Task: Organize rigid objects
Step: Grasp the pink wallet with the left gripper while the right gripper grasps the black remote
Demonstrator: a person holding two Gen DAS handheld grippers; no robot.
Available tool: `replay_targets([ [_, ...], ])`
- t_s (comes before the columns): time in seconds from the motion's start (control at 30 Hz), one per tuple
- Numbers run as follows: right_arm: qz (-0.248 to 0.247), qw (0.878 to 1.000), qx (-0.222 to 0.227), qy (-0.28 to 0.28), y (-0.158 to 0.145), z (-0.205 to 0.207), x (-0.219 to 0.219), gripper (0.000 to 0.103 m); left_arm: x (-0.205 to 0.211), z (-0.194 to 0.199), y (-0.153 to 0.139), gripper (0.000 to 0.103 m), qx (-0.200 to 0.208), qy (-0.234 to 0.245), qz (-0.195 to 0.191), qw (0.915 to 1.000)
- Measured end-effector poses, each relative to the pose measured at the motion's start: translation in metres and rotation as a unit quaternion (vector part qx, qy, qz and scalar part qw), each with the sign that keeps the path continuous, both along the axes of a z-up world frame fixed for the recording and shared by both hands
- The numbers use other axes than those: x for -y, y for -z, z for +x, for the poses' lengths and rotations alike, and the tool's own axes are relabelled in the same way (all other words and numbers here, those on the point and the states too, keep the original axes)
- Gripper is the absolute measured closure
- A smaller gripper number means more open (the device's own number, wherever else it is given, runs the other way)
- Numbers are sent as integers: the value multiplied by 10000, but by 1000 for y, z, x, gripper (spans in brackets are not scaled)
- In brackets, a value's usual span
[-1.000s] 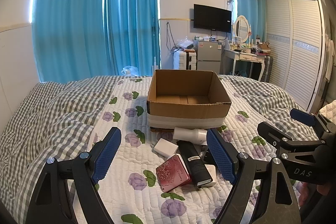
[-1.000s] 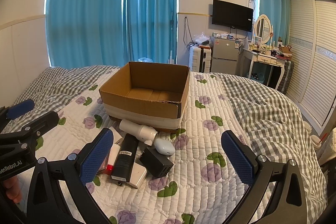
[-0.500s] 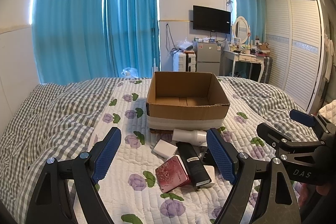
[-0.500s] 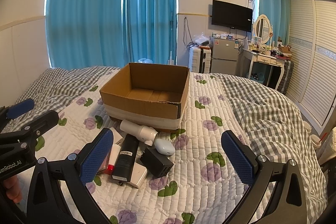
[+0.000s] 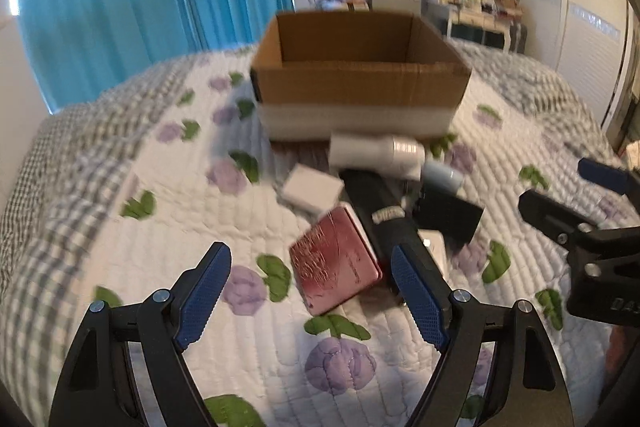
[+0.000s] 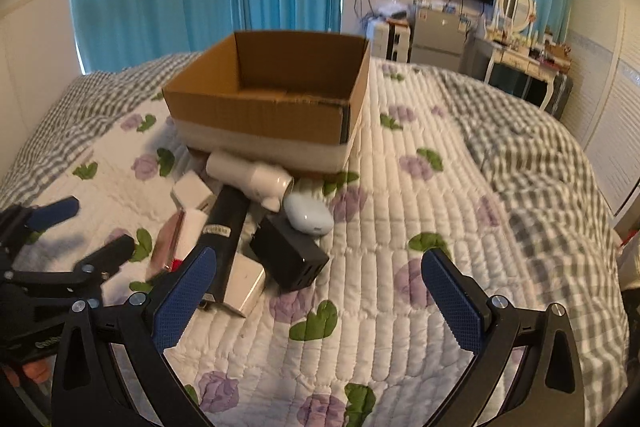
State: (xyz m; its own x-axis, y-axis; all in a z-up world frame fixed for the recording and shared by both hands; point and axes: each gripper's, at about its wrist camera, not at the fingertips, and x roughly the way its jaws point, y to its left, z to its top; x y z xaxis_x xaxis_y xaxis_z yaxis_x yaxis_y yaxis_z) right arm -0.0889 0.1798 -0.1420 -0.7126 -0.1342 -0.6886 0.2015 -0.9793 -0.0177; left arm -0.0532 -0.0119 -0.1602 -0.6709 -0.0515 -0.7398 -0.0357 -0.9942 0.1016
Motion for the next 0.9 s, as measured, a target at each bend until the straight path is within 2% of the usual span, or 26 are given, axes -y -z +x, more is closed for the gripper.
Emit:
replay_targets([
  [0.23, -136, 9998, 176, 3, 10, -7, -3, 0, 0, -30, 27, 20, 484, -71, 96, 9988],
  [0.4, -222, 9995, 238, 39, 12, -9, -6, 0, 11, -45, 46, 20, 914, -234, 467, 9944],
  [0.47, -248, 9994, 243, 50, 11, -8, -7, 0, 10, -40, 44, 22, 869, -221, 445, 9950],
  [0.6, -258, 9994, 236, 76, 11, -8, -9, 0, 11, -29, 32, 23, 627, -373, 9, 9973],
  [0.63, -246, 9994, 232, 71, 11, -7, -8, 0, 11, -27, 30, 28, 594, -411, -23, 9974],
  [0.67, -227, 9995, 232, 64, 11, -7, -7, 0, 13, -29, 30, 43, 621, -435, 14, 9971],
  [0.7, -196, 9995, 238, 53, 12, -7, -6, 0, 16, -32, 32, 54, 705, -500, 51, 9962],
  [0.73, -174, 9995, 248, 42, 13, -7, -5, 0, 17, -37, 37, 70, 839, -635, -18, 9945],
  [0.77, -152, 9995, 261, 24, 14, -7, -4, 0, 18, -40, 42, 71, 943, -665, -15, 9933],
  [0.83, -130, 9996, 269, -22, 15, -7, -1, 0, 23, -47, 56, 72, 1227, -529, 419, 9902],
  [0.9, -108, 9995, 277, -63, 16, -6, 1, 0, 25, -44, 56, 78, 1124, -427, 717, 9901],
])
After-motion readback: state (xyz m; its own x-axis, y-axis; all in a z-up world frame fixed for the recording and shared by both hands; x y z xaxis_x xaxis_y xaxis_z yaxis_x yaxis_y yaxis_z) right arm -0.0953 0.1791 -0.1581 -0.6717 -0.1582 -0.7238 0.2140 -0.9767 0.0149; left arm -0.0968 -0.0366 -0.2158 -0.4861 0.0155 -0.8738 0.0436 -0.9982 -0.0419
